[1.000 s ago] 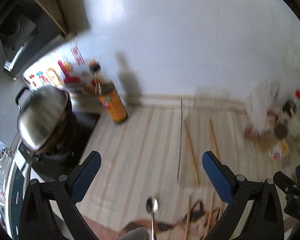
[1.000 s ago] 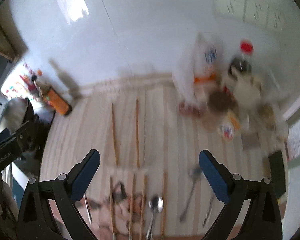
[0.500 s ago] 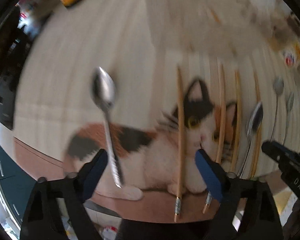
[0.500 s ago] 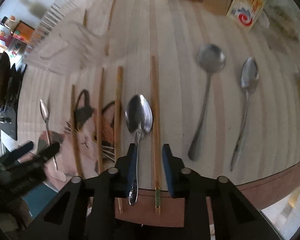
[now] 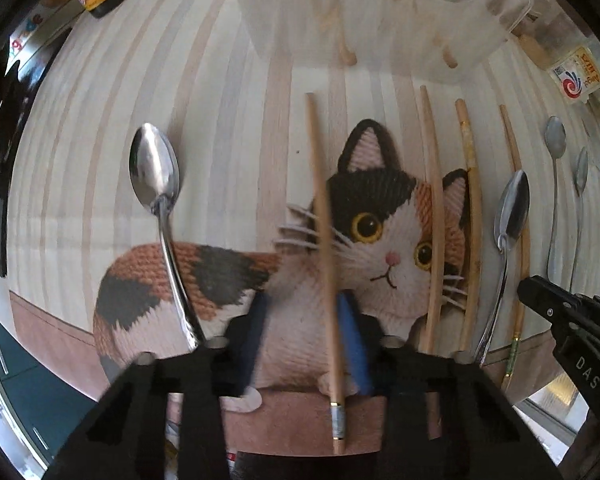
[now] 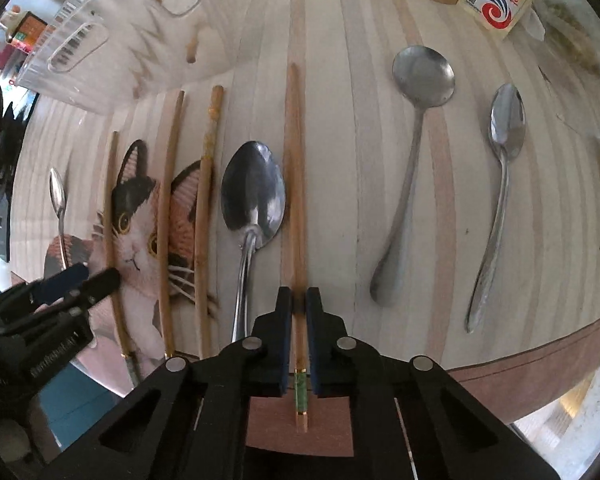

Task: Organize utensils
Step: 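Close the right tool on a chopstick while the left tool grasps another chopstick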

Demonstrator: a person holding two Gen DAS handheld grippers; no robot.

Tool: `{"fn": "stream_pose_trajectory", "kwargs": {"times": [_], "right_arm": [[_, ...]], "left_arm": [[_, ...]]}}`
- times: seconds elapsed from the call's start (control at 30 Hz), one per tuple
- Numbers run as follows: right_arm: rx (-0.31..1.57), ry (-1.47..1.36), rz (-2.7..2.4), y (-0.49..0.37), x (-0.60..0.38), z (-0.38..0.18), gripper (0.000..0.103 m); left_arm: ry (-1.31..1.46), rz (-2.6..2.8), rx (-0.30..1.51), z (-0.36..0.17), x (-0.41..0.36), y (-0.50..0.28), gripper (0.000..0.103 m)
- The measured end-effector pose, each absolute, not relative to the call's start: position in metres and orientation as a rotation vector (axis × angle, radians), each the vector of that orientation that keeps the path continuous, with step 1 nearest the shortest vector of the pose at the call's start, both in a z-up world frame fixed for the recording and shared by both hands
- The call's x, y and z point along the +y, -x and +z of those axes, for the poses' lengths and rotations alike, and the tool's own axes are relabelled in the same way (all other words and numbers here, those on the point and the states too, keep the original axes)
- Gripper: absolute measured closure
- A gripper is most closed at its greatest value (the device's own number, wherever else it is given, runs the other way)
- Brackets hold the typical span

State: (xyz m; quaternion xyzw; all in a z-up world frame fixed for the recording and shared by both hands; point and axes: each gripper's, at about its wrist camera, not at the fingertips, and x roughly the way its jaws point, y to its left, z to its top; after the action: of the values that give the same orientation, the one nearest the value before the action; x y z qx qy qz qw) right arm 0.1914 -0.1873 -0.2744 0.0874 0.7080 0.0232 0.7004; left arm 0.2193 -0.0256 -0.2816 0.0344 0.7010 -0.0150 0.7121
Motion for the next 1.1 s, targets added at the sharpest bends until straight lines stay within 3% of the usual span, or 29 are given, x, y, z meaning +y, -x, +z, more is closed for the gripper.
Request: {"fn": "stream_pose_trajectory", "kwargs": {"times": [0.03, 0.13, 1.1], "right_arm": [[1.576, -0.197, 0.051, -0.190, -0.187, -0.275, 0.096], [1.584, -0.199, 0.038, -0.188, -0.186, -0.275, 0.096], [1.661, -0.233, 0.011, -0.184, -0.204, -0.279, 0.096]], "left_arm": [[-0.079, -0.036, 1.555, -0.279, -0.026, -0.223, 0.091], [-0.082, -0.041, 1.559, -0.277, -0.022, -0.230, 0.097], [-0.137, -0.099, 1.555, -0.275, -0.011, -0.227, 0.097]]}}
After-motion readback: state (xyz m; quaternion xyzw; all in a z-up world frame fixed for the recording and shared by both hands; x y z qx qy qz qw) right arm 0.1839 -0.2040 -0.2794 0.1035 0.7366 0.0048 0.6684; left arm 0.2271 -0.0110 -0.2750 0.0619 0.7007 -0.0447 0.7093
